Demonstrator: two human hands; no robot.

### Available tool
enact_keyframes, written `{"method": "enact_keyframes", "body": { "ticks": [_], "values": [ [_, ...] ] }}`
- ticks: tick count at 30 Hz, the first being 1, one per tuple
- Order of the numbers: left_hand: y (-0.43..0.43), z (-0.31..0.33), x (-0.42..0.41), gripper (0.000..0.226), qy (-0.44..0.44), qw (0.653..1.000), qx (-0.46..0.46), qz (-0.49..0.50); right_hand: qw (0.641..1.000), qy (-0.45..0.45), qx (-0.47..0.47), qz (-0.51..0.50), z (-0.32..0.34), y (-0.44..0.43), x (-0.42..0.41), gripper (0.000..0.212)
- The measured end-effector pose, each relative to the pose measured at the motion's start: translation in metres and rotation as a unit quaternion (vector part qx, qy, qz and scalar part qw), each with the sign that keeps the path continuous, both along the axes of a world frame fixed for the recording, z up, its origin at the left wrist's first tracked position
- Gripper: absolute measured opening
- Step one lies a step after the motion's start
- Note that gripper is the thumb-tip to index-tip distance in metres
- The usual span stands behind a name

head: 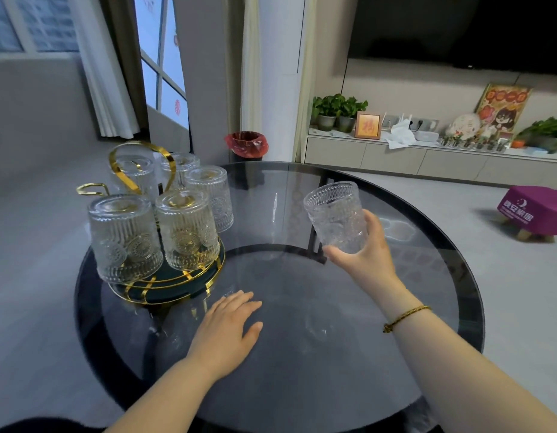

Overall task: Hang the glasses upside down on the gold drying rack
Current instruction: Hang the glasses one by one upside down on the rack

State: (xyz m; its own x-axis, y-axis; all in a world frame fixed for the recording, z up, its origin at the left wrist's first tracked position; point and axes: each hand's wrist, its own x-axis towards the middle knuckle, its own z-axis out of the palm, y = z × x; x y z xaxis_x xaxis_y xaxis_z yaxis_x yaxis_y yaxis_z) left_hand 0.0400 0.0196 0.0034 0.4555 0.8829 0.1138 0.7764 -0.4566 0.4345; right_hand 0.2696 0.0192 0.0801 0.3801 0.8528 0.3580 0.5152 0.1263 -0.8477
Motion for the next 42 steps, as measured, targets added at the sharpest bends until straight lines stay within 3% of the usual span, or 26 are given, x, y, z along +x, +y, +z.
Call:
{"method": "enact_keyframes", "body": {
  "ticks": [8, 14, 19, 30, 42],
  "values": [
    [-0.021, 0.012, -0.066, 0.034, -0.064, 0.996, 0.014, 0.057, 0.997, -0.039, -0.008, 0.070, 0.036, -0.021, -0.019, 0.063],
    [-0.015, 0.012, -0.137, 0.022, -0.114, 0.977, 0.034, 0.174, 0.987, -0.073, -0.004, 0.145, 0.080, -0.016, -0.063, 0.064],
    [0.011, 0.006, -0.170, 0.033, -0.101, 0.965, 0.036, 0.238, 0.968, -0.129, 0.000, 0.214, 0.120, -0.001, -0.110, 0.067],
    [0.043, -0.005, -0.187, 0.061, -0.018, 0.974, -0.048, 0.220, 0.911, -0.305, -0.028, 0.276, 0.186, 0.056, -0.217, 0.078],
    [0.046, -0.018, -0.192, 0.062, -0.057, 0.971, -0.048, 0.228, 0.849, -0.431, -0.072, 0.297, 0.186, 0.107, -0.286, 0.080]
  ]
}}
